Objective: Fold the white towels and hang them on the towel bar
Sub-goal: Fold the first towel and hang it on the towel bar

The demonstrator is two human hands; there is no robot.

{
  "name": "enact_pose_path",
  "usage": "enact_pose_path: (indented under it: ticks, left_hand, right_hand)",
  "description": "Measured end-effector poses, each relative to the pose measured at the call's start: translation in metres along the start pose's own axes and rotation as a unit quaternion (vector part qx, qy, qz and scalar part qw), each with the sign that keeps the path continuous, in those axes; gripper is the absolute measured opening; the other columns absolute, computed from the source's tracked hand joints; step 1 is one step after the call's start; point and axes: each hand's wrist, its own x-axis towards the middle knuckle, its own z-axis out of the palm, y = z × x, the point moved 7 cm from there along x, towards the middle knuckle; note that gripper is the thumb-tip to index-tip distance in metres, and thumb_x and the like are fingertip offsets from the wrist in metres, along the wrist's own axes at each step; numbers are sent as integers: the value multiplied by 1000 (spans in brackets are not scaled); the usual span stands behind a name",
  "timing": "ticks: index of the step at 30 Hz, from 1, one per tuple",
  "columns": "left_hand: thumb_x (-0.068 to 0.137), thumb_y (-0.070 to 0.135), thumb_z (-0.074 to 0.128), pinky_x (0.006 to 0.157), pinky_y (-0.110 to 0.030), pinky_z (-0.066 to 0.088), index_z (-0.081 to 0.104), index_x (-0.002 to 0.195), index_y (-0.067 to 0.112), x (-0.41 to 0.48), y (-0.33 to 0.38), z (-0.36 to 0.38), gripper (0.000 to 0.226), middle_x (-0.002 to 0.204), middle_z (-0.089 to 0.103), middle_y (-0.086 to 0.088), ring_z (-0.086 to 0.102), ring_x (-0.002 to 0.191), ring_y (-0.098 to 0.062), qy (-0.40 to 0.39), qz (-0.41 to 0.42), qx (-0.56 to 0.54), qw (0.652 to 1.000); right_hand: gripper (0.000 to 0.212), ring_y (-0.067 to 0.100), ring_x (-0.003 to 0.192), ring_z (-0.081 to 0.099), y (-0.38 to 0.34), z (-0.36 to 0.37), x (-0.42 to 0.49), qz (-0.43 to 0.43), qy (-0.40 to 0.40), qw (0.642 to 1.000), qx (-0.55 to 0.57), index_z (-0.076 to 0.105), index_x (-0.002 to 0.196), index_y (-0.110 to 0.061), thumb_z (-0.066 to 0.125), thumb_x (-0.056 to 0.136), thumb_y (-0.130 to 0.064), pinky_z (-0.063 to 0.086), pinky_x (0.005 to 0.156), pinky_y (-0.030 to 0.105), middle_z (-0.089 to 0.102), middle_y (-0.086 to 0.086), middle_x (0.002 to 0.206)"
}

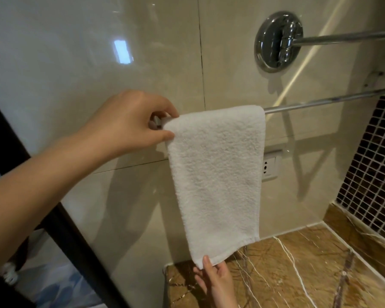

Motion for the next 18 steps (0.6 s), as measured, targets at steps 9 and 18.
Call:
enact_pose_path:
  ticks: [9, 18]
  left_hand:
    - [72, 30, 74, 69, -31, 50, 74, 91, 26, 9, -1, -1, 19, 82, 70, 11, 64, 78, -9, -3, -7, -52, 999]
    - [60, 35, 77, 65, -24, 49, 69, 77, 28, 16, 1, 2, 20, 79, 67, 15, 60, 76, 4, 6, -16, -65, 998]
  right_hand:
    - [9, 19, 49, 62, 0, -4, 4, -15, 31, 999, -1, 61, 93, -9, 58, 90, -2, 51, 46, 19, 68, 14, 68]
    - [8, 15, 47, 60, -4, -4, 2, -21, 22, 998, -51, 65, 87, -2, 63, 85, 5, 50, 50, 19, 70, 12, 64]
